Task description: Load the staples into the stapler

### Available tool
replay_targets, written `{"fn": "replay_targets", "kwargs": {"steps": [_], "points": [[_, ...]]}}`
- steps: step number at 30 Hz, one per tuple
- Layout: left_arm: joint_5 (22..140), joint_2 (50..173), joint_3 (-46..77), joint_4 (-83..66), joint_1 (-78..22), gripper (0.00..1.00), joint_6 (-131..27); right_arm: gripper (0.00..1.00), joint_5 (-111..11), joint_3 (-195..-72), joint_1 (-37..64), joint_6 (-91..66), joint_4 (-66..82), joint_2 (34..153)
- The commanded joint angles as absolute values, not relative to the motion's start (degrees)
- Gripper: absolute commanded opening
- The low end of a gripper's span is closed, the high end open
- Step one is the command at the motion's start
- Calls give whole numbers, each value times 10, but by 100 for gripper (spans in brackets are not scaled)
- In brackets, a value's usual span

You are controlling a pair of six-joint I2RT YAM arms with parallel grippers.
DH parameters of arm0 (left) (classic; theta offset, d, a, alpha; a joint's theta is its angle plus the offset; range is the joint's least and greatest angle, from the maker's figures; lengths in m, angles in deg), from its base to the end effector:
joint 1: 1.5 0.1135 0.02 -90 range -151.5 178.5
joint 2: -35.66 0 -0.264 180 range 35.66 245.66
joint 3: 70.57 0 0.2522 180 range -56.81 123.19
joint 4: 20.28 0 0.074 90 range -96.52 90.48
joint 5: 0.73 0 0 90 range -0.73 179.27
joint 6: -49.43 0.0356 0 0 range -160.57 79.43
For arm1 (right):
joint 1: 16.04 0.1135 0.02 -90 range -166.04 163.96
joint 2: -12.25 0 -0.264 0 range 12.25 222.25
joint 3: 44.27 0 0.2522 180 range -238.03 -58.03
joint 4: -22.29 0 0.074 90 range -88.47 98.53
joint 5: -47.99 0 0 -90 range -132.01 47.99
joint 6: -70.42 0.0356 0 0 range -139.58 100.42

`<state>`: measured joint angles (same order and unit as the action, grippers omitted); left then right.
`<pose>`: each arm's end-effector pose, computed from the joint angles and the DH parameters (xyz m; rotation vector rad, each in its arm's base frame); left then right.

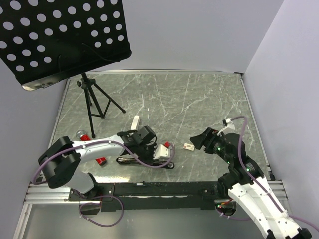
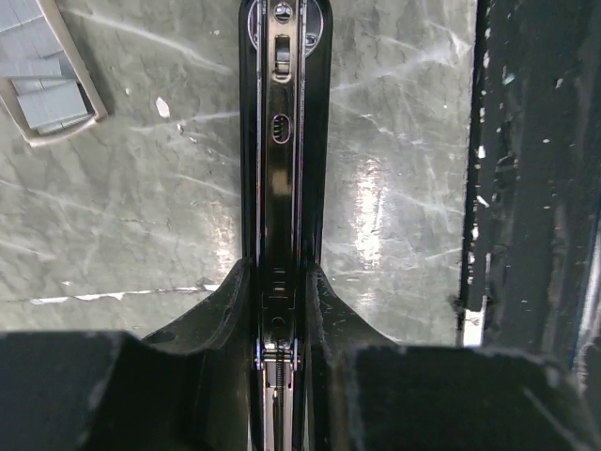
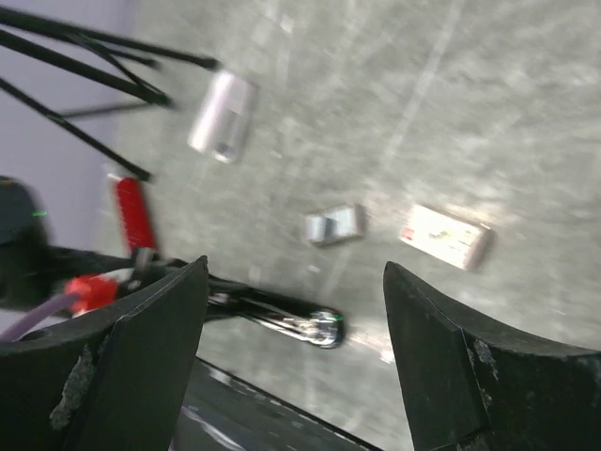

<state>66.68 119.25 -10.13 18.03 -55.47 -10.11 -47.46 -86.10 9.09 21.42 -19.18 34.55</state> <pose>0.1498 -0.2292 0.1828 1.8870 1.8789 -0.6578 0.1026 0.0519 0.2571 0.2177 2.0391 0.8369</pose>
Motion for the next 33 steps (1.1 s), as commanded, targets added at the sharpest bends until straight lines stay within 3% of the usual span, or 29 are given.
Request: {"fn": "replay_targets", "kwargs": {"steps": [1, 5, 7, 8, 11, 17, 26, 33], "points": [[717, 1194, -85, 174, -579, 2, -45, 82, -471, -886, 92, 155, -215, 407], [763, 1198, -101, 162, -598, 12, -37, 80, -487, -895, 92, 136, -208, 450], [771, 1192, -107, 156, -601, 21, -38, 79, -497, -898, 92, 129, -203, 478], [782, 1190, -109, 151, -602, 33, -39, 79, -510, -902, 93, 126, -197, 488], [796, 1172, -116, 139, -602, 53, -43, 78, -532, -914, 95, 120, -191, 533], [817, 1120, -127, 117, -602, 75, -74, 72, -537, -946, 116, 115, -175, 613], [917, 919, -181, -19, -570, 99, -231, 59, -457, -1055, 219, 110, -205, 785], [1076, 766, -251, -112, -486, 99, -380, 50, -405, -1137, 264, 131, -239, 923]]}}
